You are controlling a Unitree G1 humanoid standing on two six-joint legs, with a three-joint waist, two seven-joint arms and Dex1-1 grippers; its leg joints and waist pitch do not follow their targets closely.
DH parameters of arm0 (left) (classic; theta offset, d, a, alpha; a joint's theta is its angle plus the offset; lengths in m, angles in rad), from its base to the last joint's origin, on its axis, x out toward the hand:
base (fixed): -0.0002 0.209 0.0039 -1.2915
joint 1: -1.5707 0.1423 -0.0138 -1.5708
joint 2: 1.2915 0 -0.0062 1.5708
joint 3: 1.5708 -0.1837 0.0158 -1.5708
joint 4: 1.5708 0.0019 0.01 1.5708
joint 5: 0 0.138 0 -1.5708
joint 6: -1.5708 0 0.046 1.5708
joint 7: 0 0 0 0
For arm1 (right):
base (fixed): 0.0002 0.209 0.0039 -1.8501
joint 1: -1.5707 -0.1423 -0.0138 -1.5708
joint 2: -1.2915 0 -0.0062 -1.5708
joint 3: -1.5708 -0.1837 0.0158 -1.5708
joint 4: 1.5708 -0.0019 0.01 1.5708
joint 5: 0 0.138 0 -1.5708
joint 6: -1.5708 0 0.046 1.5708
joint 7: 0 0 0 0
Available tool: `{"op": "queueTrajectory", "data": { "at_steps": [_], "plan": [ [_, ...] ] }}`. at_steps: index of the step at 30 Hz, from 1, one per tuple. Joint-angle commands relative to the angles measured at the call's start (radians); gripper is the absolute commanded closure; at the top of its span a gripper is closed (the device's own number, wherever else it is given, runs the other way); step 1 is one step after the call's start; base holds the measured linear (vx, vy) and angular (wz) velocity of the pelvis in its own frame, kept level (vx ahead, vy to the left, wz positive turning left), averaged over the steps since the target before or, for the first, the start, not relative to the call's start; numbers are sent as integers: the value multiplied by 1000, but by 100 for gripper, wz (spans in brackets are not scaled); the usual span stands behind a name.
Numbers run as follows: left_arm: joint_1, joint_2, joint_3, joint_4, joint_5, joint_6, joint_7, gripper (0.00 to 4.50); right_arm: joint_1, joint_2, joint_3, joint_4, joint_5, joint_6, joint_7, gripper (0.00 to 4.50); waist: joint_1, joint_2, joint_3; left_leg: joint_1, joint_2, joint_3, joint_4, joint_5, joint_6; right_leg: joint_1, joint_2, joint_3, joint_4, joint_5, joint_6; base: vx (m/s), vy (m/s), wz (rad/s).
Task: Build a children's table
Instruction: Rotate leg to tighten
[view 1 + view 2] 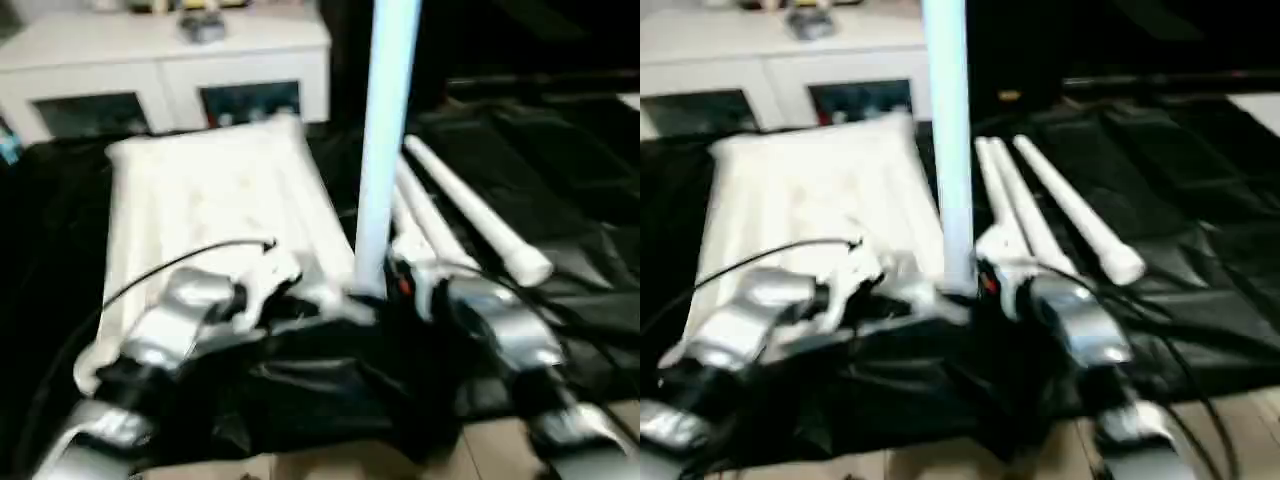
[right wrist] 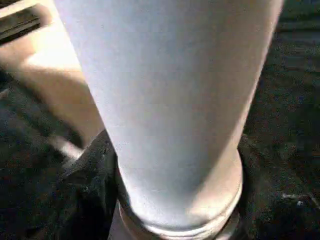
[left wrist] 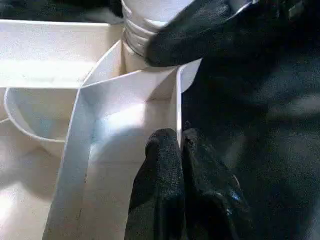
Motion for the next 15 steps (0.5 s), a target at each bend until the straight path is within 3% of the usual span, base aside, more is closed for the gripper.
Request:
{"op": "queueTrajectory", "data": {
  "at_steps": [1, 3, 5, 9, 15],
  "plan": [
    [-48, -58, 1, -24, -12, 26, 63, 450, -17, 58, 17, 67, 1, 23, -82, 174, 2, -3, -61, 7, 36, -17, -76, -202, 31, 43, -60, 51, -84, -248, -215, 0, 0, 0],
    [-52, -111, 18, -28, -2, 67, 153, 450, -49, 98, 1, 128, -14, 16, -152, 175, 1, -6, -64, 0, 35, -17, -72, -161, 50, 48, -58, 50, -77, -177, -229, 0, 0, 0],
    [-46, -128, 15, -40, -2, 71, 161, 450, -58, 111, -3, 143, -14, 14, -161, 119, -5, -5, -66, -3, 34, -17, -71, -137, 65, 51, -56, 48, -71, -129, -242, 0, 0, 0],
    [-32, -136, -12, -54, -3, 60, 146, 450, -72, 126, -9, 168, -7, 0, -149, 76, -4, -6, -70, -2, 35, -15, -66, -107, 103, 51, -58, 49, -66, -65, -263, 0, 0, 0],
    [-31, -141, -15, -60, 1, 79, 162, 450, -79, 101, -29, 136, -33, -62, -213, 64, -4, -8, -63, 1, 36, -14, -70, -152, 90, 50, -59, 49, -74, -141, -252, 0, 0, 0]
  ]
}}
